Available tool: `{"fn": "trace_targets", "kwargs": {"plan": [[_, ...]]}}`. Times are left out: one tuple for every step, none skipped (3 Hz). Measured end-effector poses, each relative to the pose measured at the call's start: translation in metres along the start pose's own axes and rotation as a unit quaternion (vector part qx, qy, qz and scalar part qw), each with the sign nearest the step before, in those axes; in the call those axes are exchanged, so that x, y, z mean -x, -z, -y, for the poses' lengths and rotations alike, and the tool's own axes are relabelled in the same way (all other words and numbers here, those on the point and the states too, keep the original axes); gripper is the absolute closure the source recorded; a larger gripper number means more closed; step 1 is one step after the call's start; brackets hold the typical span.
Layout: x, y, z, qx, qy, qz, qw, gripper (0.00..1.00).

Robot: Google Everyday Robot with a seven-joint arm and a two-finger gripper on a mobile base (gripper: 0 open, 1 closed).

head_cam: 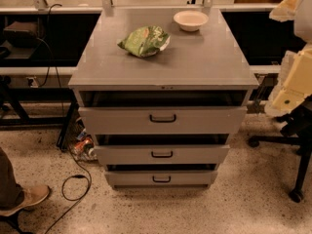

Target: Open middle drawer

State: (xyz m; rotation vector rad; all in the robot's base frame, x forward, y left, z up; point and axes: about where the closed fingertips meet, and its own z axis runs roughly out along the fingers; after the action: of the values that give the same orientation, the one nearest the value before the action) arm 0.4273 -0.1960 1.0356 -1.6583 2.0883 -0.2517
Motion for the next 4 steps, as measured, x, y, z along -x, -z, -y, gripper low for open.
{"fn": "trace_targets", "kwargs": {"plan": [[0.000, 0.000, 0.000, 0.000, 0.000, 0.000, 1.0000, 0.00], [-0.006, -0.027, -0.019, 0.026, -0.001, 0.005, 0.9996, 0.00], [-0.014, -0.088, -0.064, 0.093, 0.008, 0.015, 0.9955, 0.00], [-0.023, -0.144, -0.114, 0.162, 0.020, 0.015, 0.9864, 0.00]]}}
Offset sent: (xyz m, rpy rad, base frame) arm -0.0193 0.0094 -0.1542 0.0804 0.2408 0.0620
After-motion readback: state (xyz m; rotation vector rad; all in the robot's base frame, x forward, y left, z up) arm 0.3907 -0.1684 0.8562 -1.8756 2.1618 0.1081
